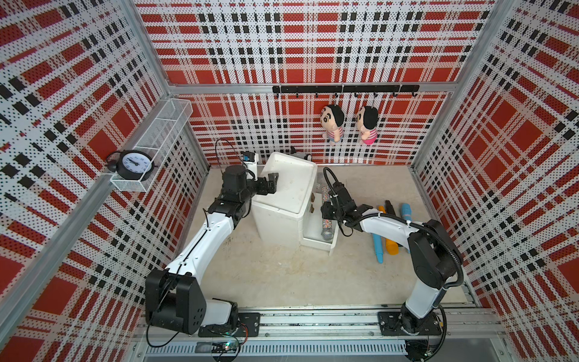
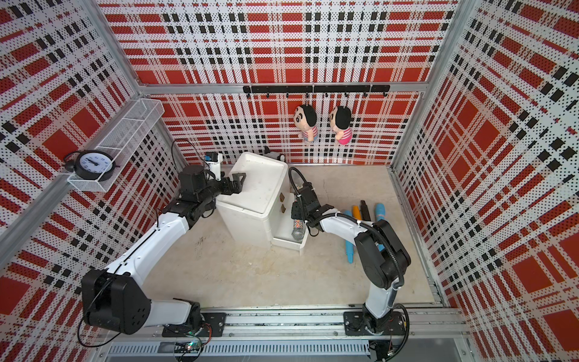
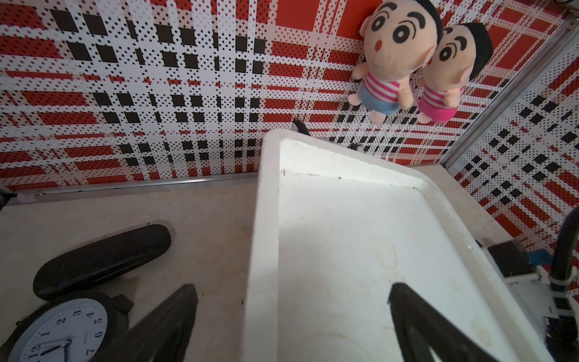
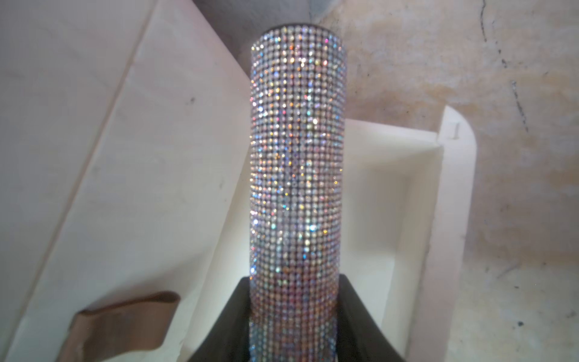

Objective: Take the microphone out of the drawer
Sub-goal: Pick up the microphone from the drawer.

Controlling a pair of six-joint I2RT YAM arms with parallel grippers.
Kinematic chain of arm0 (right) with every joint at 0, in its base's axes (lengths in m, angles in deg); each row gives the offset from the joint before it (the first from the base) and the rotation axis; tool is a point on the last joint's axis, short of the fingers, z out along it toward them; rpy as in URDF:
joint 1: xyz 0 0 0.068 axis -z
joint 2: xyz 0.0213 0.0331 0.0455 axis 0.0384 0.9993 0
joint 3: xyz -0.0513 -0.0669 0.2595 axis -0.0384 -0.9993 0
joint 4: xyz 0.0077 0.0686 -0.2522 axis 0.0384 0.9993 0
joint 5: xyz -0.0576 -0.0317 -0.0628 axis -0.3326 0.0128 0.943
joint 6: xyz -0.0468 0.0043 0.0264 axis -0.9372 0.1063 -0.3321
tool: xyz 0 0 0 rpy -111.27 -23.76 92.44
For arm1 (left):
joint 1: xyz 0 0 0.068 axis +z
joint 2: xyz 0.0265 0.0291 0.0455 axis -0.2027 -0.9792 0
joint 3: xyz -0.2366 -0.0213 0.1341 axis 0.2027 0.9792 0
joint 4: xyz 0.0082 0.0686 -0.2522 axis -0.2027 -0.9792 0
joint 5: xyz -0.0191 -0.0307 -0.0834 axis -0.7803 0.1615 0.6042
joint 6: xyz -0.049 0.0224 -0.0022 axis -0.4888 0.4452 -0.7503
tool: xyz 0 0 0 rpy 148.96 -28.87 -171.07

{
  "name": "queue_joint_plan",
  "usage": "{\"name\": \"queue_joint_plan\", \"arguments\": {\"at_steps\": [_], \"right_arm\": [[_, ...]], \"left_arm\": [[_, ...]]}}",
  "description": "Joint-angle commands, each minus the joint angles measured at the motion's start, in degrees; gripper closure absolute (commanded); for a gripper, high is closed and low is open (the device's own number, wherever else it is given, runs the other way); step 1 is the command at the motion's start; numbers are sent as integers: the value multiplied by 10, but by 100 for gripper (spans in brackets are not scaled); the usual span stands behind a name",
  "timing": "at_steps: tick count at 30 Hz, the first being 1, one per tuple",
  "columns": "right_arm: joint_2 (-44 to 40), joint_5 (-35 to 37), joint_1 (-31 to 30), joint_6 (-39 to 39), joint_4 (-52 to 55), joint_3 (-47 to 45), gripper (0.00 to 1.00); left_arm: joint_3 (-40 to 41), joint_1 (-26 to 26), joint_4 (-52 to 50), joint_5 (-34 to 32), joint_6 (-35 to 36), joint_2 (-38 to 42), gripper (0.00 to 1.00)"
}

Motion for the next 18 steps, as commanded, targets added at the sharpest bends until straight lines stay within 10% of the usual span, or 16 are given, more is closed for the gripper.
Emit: {"name": "queue_joint_plan", "arguments": {"at_steps": [1,18], "right_arm": [[-38,16,10,-7,-42,-15,100],[-144,-114,110,-23,-74,-46,100]], "left_arm": [[15,2,-21,8,-3,4,2],[17,1,-21,8,-2,7,2]]}}
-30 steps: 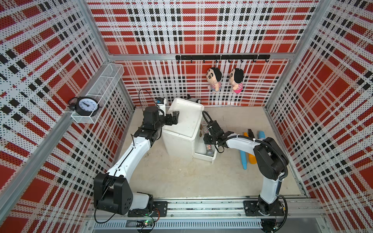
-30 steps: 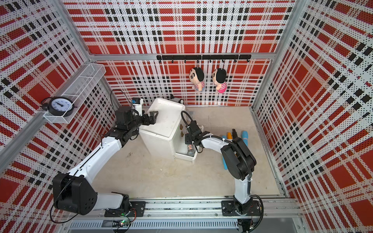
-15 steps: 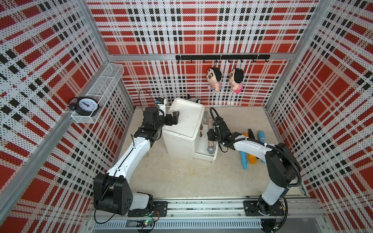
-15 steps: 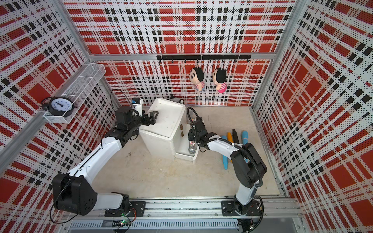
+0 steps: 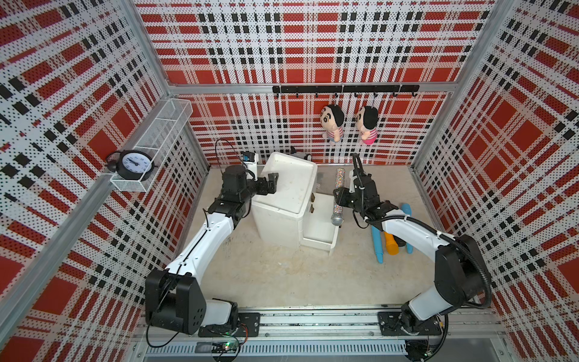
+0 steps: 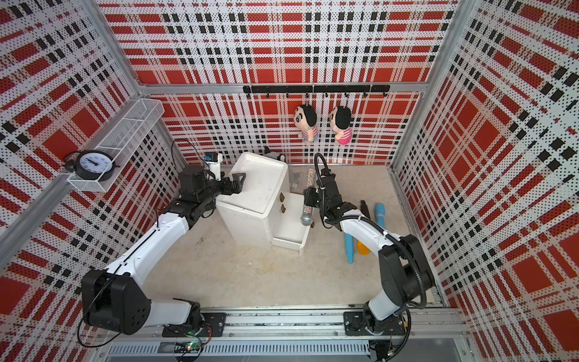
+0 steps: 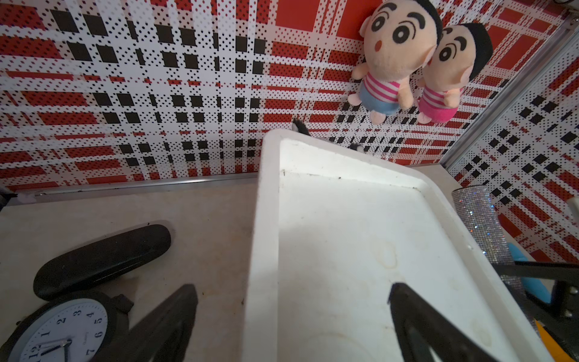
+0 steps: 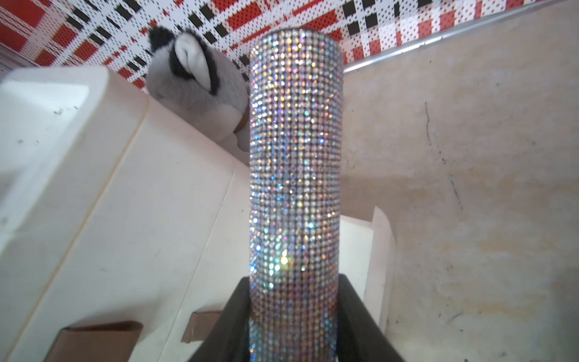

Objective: Take the microphone out of the drawer
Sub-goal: Pick up the microphone from the drawer, then place the microphone at the center of the board.

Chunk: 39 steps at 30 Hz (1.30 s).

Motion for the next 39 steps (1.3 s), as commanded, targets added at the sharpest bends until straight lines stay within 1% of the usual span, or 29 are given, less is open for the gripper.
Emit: {"name": "queue_joint_plan", "arguments": {"at_steps": [1,6,7,8,11,18,24,27,31,39], "right_arm": [[-31,-33,25,-22,7,-9,100],[-57,-54,63,-38,44,-37,100],[-58,-50,65,-40,57,-39,100],[-55,-42,65,-66,75,-38,100],[-46,-41,65,-80,104,-48,100],[-31,-67,64,-57,70,-112,100],[10,-61,55,-48,59,-138,100],[23,-36,50,-51,70,-142,100],[40,13,45,-68,119,-127,100],[38,91,42,-88,185,-115,100]], "left_arm": [[16,2,-21,8,-3,6,2],[17,2,-22,7,-3,7,2],[17,2,-21,5,-2,7,2],[17,2,-21,4,-2,8,2],[17,3,-22,-2,1,8,2],[15,7,-22,0,1,8,2],[14,7,-22,1,1,10,2],[15,7,-22,1,1,12,2],[17,8,-22,-2,1,16,2],[20,7,-22,-3,2,21,2]]}}
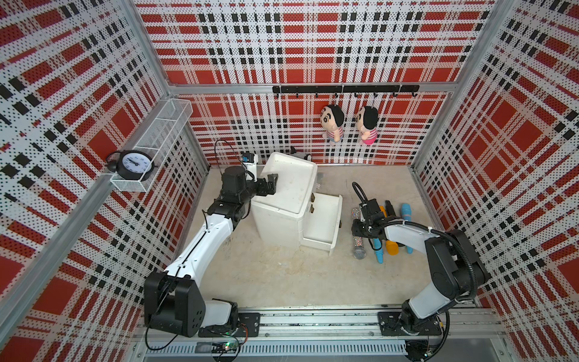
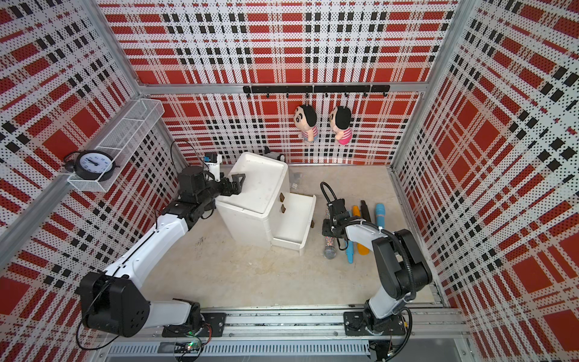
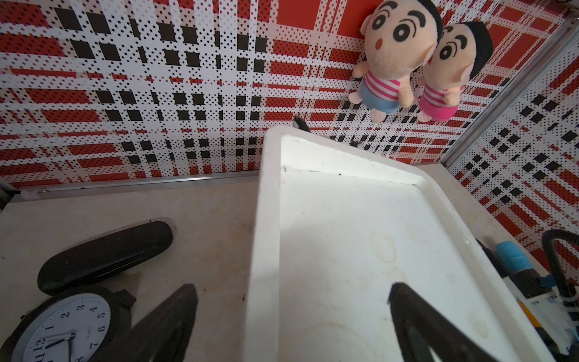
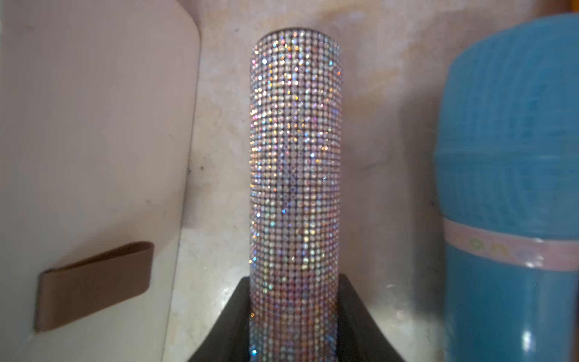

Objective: Take the microphone out of the drawer
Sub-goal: Place the microphone at the center of the board.

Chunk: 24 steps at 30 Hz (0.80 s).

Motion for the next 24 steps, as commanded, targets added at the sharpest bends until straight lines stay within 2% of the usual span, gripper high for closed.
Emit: {"name": "queue_joint_plan", "arguments": {"at_steps": [1,19,24], "right_arm": [[0,59,-4,-16,41,19,100],[14,144,-5,-33,105,46,100],[24,162,-11,-35,117,55,89]], "left_arm": [[13,4,-17,0,1,11,2],[13,4,-17,2,2,8,2],[13,3,-17,3,0,4,2]]}}
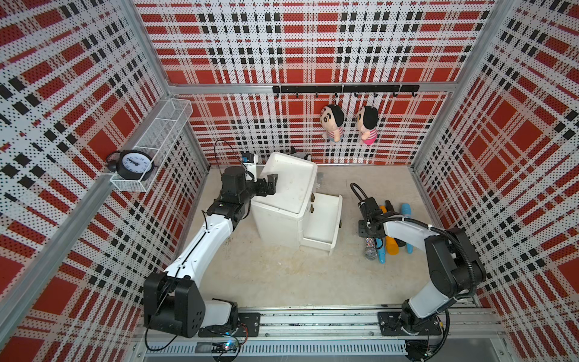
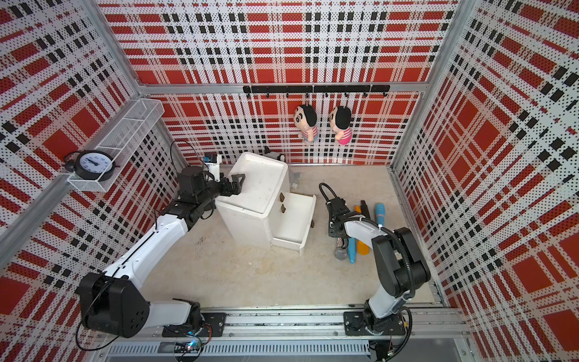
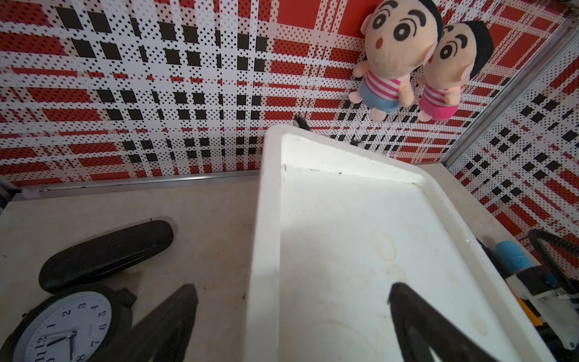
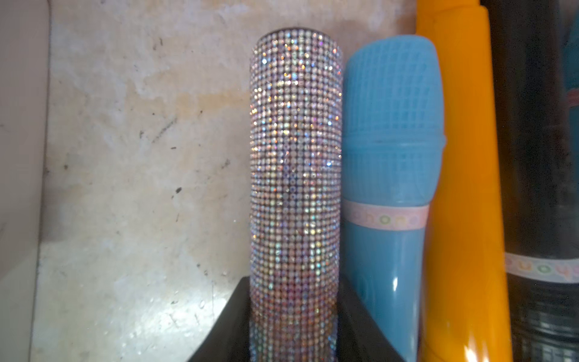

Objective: Take the microphone out of the drawer
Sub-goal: Place the microphone at the center of the board.

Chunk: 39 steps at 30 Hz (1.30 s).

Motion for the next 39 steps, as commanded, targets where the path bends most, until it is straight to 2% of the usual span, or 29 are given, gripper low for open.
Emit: {"name": "queue_joint_plan", "arguments": {"at_steps": [1,16,29,34,39], "right_arm": [[14,29,-11,-6,17,18,87],[37,71,-28,1,45,37,66],[32,78,-31,-2,58,50,59],[24,86,-35,-2,69,64,51],[32,90,-35,-7,73,70,50]], "left_arm": [[11,3,-15,4,0,2,2],[8,5,-15,9,0,-4,2],[6,5,-15,12,-1,-10,2],[4,5,-15,14,-1,-13,2],[4,6,-15,15,-2,-14,2]]}}
